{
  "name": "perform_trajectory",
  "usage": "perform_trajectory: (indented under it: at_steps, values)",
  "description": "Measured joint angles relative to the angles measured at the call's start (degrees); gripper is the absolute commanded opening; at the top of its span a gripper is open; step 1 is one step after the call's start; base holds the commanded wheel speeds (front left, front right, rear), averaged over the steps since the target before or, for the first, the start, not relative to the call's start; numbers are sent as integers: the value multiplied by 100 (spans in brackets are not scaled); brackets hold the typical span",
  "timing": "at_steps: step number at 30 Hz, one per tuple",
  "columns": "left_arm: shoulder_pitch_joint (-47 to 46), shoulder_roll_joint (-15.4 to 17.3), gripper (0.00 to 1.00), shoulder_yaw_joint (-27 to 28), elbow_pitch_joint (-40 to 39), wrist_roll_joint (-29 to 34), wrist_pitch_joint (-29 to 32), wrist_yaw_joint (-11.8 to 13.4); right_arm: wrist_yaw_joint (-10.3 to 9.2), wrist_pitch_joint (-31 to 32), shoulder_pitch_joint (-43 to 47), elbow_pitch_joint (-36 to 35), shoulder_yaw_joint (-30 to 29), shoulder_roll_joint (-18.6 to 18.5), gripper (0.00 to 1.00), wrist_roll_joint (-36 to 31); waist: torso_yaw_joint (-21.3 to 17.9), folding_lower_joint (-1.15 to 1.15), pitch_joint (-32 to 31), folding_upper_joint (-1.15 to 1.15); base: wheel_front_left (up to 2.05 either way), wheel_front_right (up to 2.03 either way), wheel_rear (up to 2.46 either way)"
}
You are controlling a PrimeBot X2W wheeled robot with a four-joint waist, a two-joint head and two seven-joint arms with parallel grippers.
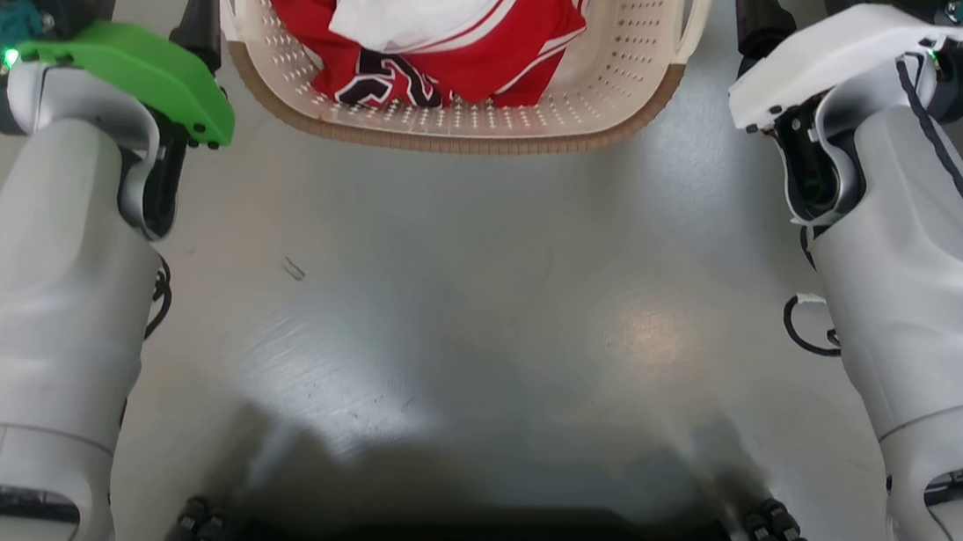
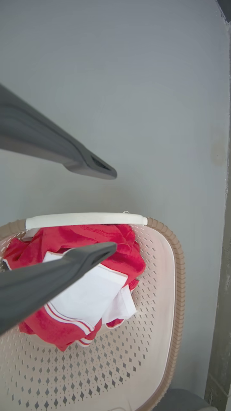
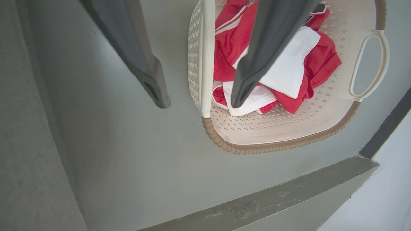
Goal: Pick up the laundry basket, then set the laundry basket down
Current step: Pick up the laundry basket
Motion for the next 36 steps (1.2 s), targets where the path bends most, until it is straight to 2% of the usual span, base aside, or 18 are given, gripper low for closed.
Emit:
perform_trajectory:
  at_steps: [12,36]
  values:
    - [-675,-42,100,-41,667,-75,80,-43,48,82,-457,498,368,-10,100,603,48,0,438,0,0,0,0]
    - [-1196,-134,100,-383,1530,-182,104,-100,55,97,-926,1015,1102,-15,100,1415,77,0,861,0,0,0,0]
